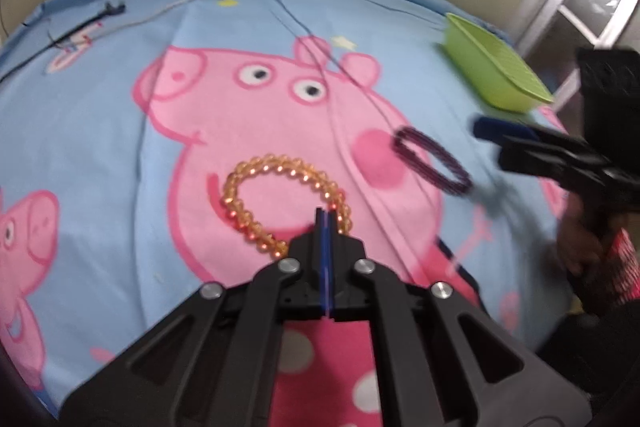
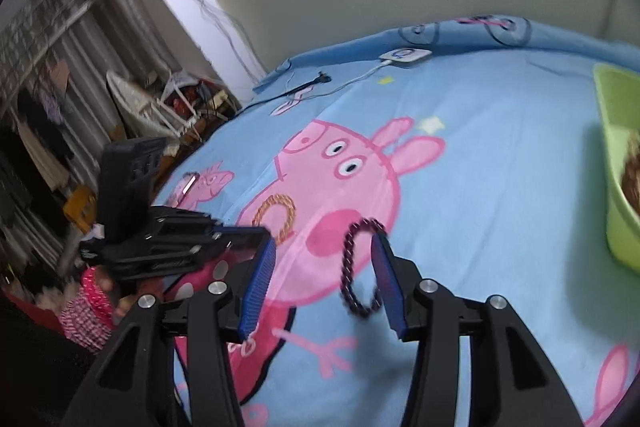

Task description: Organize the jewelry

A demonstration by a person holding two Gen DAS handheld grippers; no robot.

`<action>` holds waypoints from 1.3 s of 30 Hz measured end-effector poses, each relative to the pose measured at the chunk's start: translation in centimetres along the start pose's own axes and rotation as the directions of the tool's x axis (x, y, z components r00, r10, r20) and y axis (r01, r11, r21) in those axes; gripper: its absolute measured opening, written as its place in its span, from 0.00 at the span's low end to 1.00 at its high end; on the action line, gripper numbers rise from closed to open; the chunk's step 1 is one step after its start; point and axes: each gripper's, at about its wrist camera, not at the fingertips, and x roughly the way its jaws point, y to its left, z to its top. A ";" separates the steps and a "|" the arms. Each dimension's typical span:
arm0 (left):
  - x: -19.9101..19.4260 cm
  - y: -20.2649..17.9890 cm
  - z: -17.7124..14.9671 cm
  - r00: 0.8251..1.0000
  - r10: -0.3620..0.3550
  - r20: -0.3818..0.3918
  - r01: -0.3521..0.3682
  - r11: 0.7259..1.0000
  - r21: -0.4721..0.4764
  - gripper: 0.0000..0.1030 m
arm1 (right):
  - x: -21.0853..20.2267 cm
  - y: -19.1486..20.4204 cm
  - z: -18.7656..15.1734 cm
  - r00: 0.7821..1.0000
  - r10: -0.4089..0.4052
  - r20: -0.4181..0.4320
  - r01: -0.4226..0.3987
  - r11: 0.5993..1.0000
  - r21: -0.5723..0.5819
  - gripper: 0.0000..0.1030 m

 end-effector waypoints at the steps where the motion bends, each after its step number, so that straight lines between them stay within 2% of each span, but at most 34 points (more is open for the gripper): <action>1: -0.5 0.2 -0.2 1.000 -0.010 0.013 0.010 1.000 -0.010 0.04 | 0.6 0.4 0.2 1.000 -0.014 -0.014 0.013 1.000 -0.022 0.31; 3: -1.9 1.0 -0.4 0.998 -0.006 0.059 0.008 0.999 -0.043 0.21 | 2.5 1.8 0.7 0.996 -0.063 -0.058 0.058 0.995 -0.087 0.30; 5: -3.2 2.3 -0.5 0.995 0.024 0.097 -0.015 0.996 -0.092 0.25 | 4.5 3.4 0.9 0.991 -0.099 -0.093 0.083 0.984 -0.158 0.27; 8: -3.6 3.3 -0.4 0.993 0.058 0.098 -0.046 0.991 -0.125 0.25 | 7.1 5.4 1.0 0.983 -0.132 -0.129 0.099 0.966 -0.238 0.19; 13: -1.7 2.1 0.1 0.998 0.042 0.053 -0.037 0.994 -0.099 0.25 | 10.3 5.7 1.1 0.964 -0.208 -0.168 0.152 0.944 -0.293 0.00; 14: -0.8 2.0 0.3 0.998 0.064 0.027 -0.062 0.994 -0.090 0.25 | 10.3 5.7 1.1 0.965 -0.211 -0.157 0.157 0.942 -0.298 0.00; 16: -0.4 2.0 0.3 0.995 0.091 0.044 -0.088 0.993 -0.078 0.25 | 10.0 5.4 1.2 0.966 -0.205 -0.156 0.154 0.945 -0.287 0.00; 17: -0.2 1.9 0.4 0.994 0.100 0.044 -0.097 0.992 -0.076 0.18 | 9.9 5.3 1.2 0.967 -0.204 -0.150 0.156 0.947 -0.281 0.00; 18: -0.1 1.9 0.6 0.995 0.092 0.038 -0.089 0.993 -0.079 0.08 | 9.4 5.0 1.3 0.970 -0.202 -0.134 0.161 0.950 -0.269 0.00; 22: 0.6 1.4 1.9 0.998 0.047 0.033 -0.044 0.995 -0.093 0.08 | 7.3 3.6 1.8 0.984 -0.163 -0.074 0.146 0.971 -0.188 0.00; 27: 1.4 -1.2 5.1 0.997 0.001 0.071 0.004 0.998 -0.070 0.03 | 4.0 2.6 2.9 0.985 -0.171 0.027 0.173 0.975 -0.140 0.00; 32: 2.0 -4.2 8.4 0.995 -0.028 0.100 0.029 1.000 -0.009 0.04 | 0.3 1.3 3.9 0.972 -0.198 0.127 0.210 0.973 -0.095 0.00; 35: 2.4 -6.6 10.1 0.993 0.001 0.119 -0.007 0.998 0.054 0.04 | -2.3 0.1 4.4 0.962 -0.205 0.182 0.218 0.975 -0.053 0.00; 39: 3.0 -9.1 12.0 0.993 -0.021 0.117 0.009 0.994 0.106 0.04 | -5.9 -1.5 5.0 0.939 -0.231 0.254 0.240 0.971 -0.005 0.00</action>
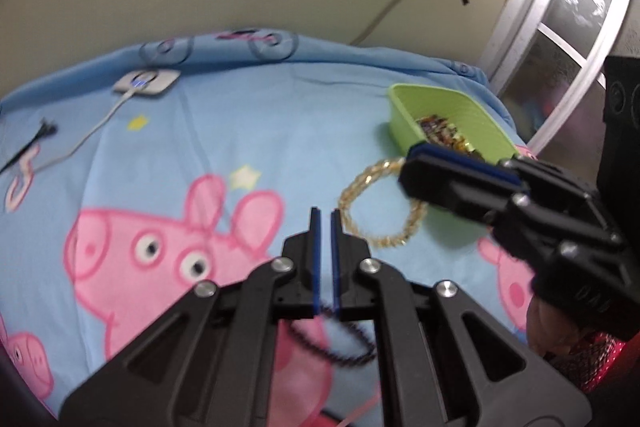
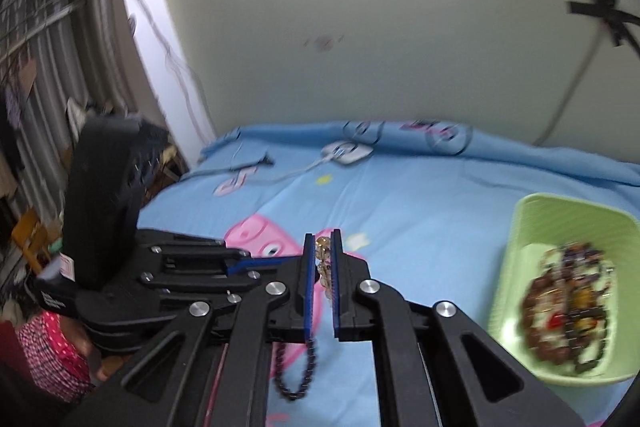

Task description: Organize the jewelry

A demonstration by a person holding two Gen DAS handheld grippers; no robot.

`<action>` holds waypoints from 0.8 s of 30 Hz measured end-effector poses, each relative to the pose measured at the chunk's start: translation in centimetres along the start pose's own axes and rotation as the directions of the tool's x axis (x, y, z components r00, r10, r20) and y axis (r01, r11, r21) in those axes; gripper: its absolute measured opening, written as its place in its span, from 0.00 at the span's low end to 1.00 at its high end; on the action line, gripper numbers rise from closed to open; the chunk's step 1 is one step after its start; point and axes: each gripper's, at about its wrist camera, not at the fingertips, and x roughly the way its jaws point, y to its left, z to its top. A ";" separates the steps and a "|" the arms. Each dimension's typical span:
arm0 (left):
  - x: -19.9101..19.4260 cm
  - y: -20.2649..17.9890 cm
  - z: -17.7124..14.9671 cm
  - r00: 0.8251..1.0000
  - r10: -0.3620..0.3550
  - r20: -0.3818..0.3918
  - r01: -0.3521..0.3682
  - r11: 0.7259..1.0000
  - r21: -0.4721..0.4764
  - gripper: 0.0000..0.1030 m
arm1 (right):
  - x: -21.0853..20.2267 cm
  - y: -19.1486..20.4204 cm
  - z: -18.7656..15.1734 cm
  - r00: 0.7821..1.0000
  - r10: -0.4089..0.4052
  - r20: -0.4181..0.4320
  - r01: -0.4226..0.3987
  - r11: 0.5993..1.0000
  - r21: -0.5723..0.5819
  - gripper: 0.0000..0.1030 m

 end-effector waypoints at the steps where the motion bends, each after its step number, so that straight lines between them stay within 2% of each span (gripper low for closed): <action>1: 0.4 -0.7 0.7 1.000 -0.011 0.000 0.011 1.000 0.012 0.04 | -0.8 -0.8 0.3 1.000 -0.007 0.016 0.007 1.000 0.012 0.00; 11: 4.0 -9.1 7.8 0.992 -0.123 0.012 0.121 0.984 0.132 0.04 | -5.9 -7.5 2.1 0.984 -0.143 0.106 0.134 0.987 0.094 0.00; 15: 6.3 -11.8 9.8 0.992 -0.129 0.005 0.127 0.978 0.164 0.04 | -6.7 -10.4 2.2 0.978 -0.179 0.106 0.163 0.976 0.146 0.00; 20: 9.4 -12.9 10.8 0.991 -0.130 -0.039 0.135 0.978 0.160 0.04 | -6.2 -13.4 1.5 0.974 -0.207 0.088 0.184 0.959 0.215 0.00; 24: 11.7 -12.7 11.0 0.989 -0.121 -0.089 0.132 0.983 0.129 0.04 | -5.9 -16.3 0.3 0.964 -0.254 0.075 0.222 0.929 0.297 0.00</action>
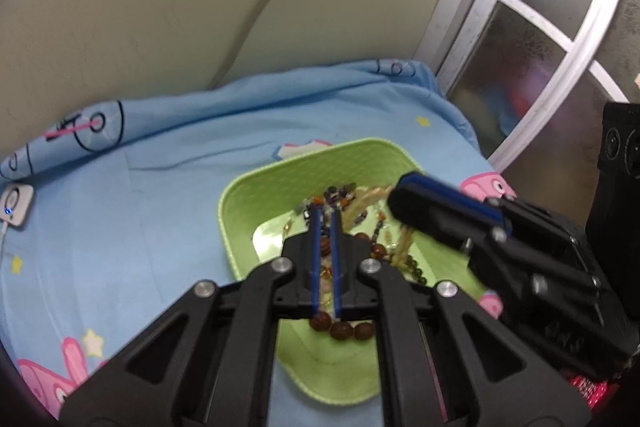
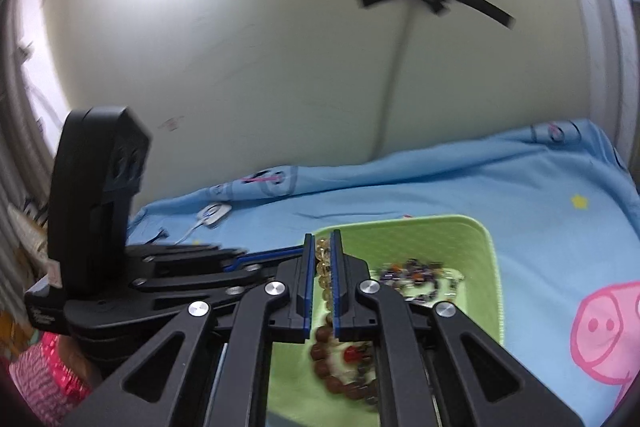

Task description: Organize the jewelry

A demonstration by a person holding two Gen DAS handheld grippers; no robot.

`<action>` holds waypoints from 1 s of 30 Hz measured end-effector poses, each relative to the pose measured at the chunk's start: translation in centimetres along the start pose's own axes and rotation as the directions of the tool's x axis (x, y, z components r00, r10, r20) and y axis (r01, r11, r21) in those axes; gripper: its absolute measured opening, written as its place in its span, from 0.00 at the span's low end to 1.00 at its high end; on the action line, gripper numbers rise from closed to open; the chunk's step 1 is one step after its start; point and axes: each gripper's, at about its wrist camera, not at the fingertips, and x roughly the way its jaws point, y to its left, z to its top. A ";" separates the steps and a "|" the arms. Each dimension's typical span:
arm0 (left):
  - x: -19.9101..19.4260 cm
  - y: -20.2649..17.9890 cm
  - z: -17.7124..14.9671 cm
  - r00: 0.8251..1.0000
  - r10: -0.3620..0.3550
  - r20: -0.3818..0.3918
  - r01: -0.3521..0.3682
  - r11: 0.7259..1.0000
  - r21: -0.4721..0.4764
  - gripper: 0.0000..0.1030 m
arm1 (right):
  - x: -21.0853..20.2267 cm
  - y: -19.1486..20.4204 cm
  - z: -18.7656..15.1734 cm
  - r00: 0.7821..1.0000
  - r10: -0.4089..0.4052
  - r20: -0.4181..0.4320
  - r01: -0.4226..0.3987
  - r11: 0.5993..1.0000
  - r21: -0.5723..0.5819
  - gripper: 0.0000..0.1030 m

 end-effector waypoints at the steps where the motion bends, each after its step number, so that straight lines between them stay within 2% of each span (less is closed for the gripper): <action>1: 0.2 0.3 -0.1 1.000 0.001 -0.008 -0.001 1.000 -0.012 0.04 | 0.3 -0.8 -0.1 1.000 -0.017 0.002 0.016 1.000 0.026 0.00; 2: 0.3 0.6 -0.3 1.000 -0.004 -0.016 0.003 1.000 -0.025 0.04 | 0.3 -1.4 -0.2 1.000 -0.026 0.002 0.026 0.999 0.048 0.00; 4: -0.2 1.3 -0.9 1.000 -0.011 -0.018 0.011 0.999 -0.038 0.04 | -0.1 -2.6 -0.4 0.999 -0.038 0.021 0.036 0.994 0.102 0.20; 5: -0.8 1.8 -1.3 1.000 -0.012 -0.012 0.011 0.999 -0.047 0.04 | -0.6 -2.7 -0.3 0.998 -0.040 0.043 0.035 0.993 0.111 0.22; 8: -2.9 3.0 -2.4 1.000 -0.017 0.013 0.018 0.998 -0.066 0.04 | -1.6 -2.2 0.0 0.997 -0.018 0.074 0.010 0.995 0.098 0.23; 11: -6.6 5.4 -4.9 0.999 0.004 0.052 0.001 0.995 -0.103 0.04 | -2.2 0.2 -0.6 0.995 0.080 0.060 -0.084 0.994 0.065 0.23; 13: -8.6 6.9 -7.0 0.997 0.038 0.059 -0.031 0.991 -0.128 0.04 | -2.0 2.2 -1.5 0.990 0.143 0.020 -0.143 0.989 0.026 0.23; 16: -10.6 9.0 -10.6 0.995 0.090 0.040 -0.083 0.984 -0.160 0.04 | -1.2 6.1 -4.1 0.972 0.219 -0.090 -0.225 0.972 -0.070 0.23; 17: -11.0 9.5 -11.8 0.995 0.100 0.023 -0.095 0.981 -0.171 0.07 | -0.7 7.5 -5.2 0.964 0.229 -0.138 -0.244 0.964 -0.108 0.23; 18: -11.4 10.1 -13.4 0.994 0.107 0.002 -0.105 0.977 -0.184 0.15 | -0.3 8.6 -6.2 0.956 0.231 -0.178 -0.256 0.957 -0.135 0.23; 20: -11.8 10.5 -15.7 0.994 0.112 -0.021 -0.114 0.974 -0.197 0.22 | 0.8 10.6 -8.4 0.941 0.212 -0.266 -0.266 0.945 -0.188 0.22; 22: -12.1 10.6 -17.8 0.994 0.105 -0.040 -0.111 0.972 -0.205 0.22 | 2.0 12.7 -10.9 0.919 0.189 -0.345 -0.283 0.927 -0.247 0.16; 27: -11.7 9.9 -20.3 0.996 0.068 -0.062 -0.079 0.974 -0.210 0.23 | 3.4 15.6 -13.6 0.895 0.136 -0.424 -0.286 0.906 -0.313 0.12; 30: -11.0 9.6 -20.5 0.996 0.055 -0.070 -0.068 0.978 -0.200 0.26 | 4.0 16.6 -14.7 0.896 0.090 -0.435 -0.266 0.892 -0.365 0.10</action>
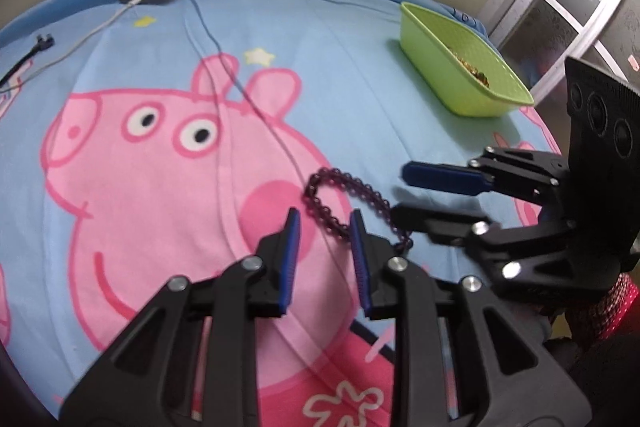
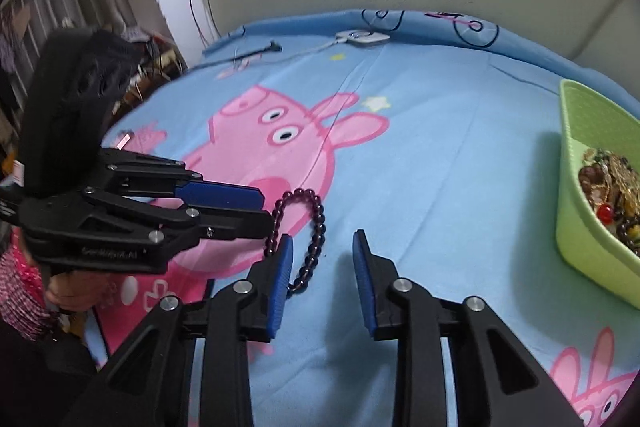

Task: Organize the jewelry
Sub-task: 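Carry the purple strand over the basket and open the left gripper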

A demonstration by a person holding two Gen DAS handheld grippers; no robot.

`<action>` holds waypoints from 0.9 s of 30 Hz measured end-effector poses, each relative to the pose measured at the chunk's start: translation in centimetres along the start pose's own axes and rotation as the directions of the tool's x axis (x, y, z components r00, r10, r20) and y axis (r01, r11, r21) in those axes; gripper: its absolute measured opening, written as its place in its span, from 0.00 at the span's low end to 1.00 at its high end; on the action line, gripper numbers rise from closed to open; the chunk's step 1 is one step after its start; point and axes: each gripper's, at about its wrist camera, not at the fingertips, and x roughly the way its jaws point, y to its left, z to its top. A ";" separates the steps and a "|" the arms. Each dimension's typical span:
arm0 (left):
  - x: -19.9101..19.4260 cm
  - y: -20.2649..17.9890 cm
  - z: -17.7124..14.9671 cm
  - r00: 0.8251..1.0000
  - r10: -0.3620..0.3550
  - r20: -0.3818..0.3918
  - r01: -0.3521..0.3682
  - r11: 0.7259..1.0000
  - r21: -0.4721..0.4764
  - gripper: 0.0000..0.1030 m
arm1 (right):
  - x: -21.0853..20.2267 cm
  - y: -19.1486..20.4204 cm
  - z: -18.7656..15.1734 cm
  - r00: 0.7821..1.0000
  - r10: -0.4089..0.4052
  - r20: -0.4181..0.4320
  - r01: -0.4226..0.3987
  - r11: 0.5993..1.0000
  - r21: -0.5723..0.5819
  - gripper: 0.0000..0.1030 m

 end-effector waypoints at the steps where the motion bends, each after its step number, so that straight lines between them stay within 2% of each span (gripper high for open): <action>1: 0.2 -0.1 0.1 1.000 -0.004 0.006 0.004 1.000 0.002 0.27 | 0.5 -0.1 -0.1 0.999 -0.034 -0.013 0.034 0.999 -0.020 0.06; 4: 0.6 0.0 0.5 1.000 0.002 0.020 -0.002 1.000 -0.007 0.27 | 0.7 0.6 -0.3 0.994 -0.111 -0.008 0.110 0.990 -0.089 0.00; 5: 0.8 0.1 0.7 1.000 0.016 0.023 -0.016 1.000 -0.009 0.20 | 0.8 0.6 -0.2 0.993 -0.118 -0.009 0.117 0.988 -0.097 0.00; 6: 1.0 0.1 0.8 0.999 0.037 0.022 -0.037 0.999 -0.006 0.09 | 0.8 0.4 -0.3 0.992 -0.128 -0.006 0.127 0.987 -0.099 0.00; 8: 1.2 0.2 1.2 0.999 0.041 0.026 -0.041 0.999 -0.012 0.08 | 0.8 0.0 -0.2 0.988 -0.156 0.009 0.156 0.983 -0.100 0.00; 12: 1.5 0.4 2.1 1.000 0.006 0.008 -0.006 0.999 -0.041 0.06 | -1.0 -1.2 0.7 0.985 -0.150 0.081 0.155 0.987 -0.051 0.00; 15: 1.5 -0.7 3.5 1.000 -0.007 0.016 0.007 1.000 -0.020 0.06 | -2.5 -2.1 1.6 0.978 -0.160 0.132 0.165 0.986 -0.027 0.00; 21: 1.2 -4.6 8.6 0.997 -0.031 0.066 0.026 0.997 0.078 0.06 | -6.4 -5.1 3.3 0.944 -0.225 0.240 0.224 0.974 0.033 0.00; 27: 2.9 -9.8 14.4 0.994 -0.069 0.084 0.054 0.983 0.177 0.06 | -10.3 -10.7 4.1 0.897 -0.324 0.301 0.288 0.945 0.157 0.00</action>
